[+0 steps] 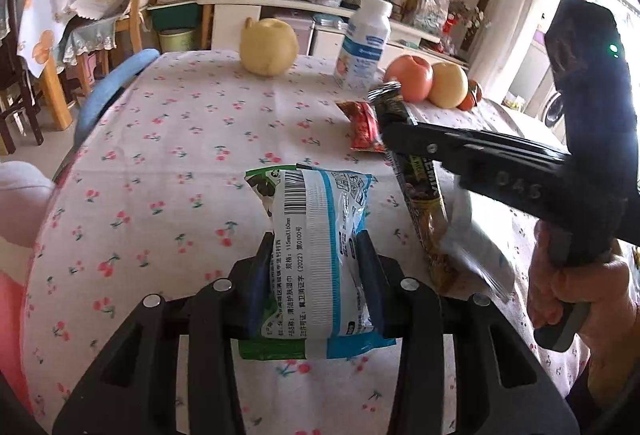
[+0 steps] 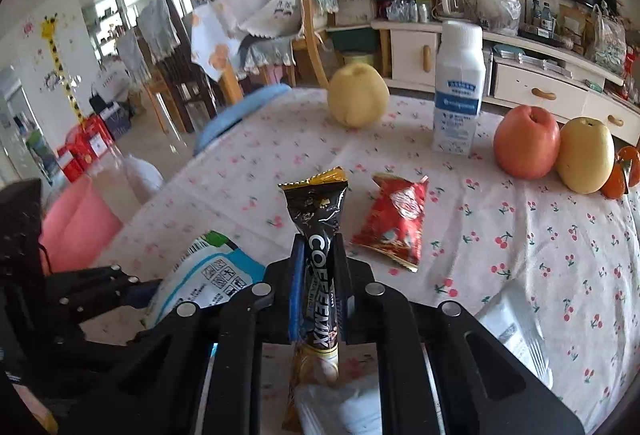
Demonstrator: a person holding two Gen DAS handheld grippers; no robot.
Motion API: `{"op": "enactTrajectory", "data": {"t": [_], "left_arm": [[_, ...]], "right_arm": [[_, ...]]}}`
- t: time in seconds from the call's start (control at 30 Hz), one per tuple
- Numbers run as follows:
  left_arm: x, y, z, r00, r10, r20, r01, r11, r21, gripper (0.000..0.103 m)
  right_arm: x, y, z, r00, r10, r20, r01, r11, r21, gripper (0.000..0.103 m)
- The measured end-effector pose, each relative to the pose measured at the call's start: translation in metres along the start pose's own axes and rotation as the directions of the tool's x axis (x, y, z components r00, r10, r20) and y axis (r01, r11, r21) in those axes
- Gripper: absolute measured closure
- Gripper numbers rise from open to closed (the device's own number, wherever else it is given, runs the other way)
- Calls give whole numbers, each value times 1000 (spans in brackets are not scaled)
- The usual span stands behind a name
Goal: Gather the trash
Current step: 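Grasp the green-white snack pack with the left tool while the right tool grasps the coffee-mix stick, then carry both items to the pink bucket and open both tools to drop them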
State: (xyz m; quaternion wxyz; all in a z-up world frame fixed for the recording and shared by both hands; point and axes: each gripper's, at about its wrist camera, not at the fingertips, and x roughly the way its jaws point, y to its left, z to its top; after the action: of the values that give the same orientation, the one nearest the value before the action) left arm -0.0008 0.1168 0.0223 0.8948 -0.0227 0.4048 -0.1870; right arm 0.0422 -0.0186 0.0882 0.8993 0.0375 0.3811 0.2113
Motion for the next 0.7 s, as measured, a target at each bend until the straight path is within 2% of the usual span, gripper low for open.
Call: {"op": "enactTrajectory", "data": {"t": [0.43,0.7], "left_arm": [[-40,36,-3,996,8,92,-2,997,-72,61],[-64,58,-6,989,19,145,-3,994,-107,61]], "right_arm": [[-21,20,-1,998,43,47,-46,996,73,90],[-37,43,-5,997,33,72,-38,997,60,91]]}}
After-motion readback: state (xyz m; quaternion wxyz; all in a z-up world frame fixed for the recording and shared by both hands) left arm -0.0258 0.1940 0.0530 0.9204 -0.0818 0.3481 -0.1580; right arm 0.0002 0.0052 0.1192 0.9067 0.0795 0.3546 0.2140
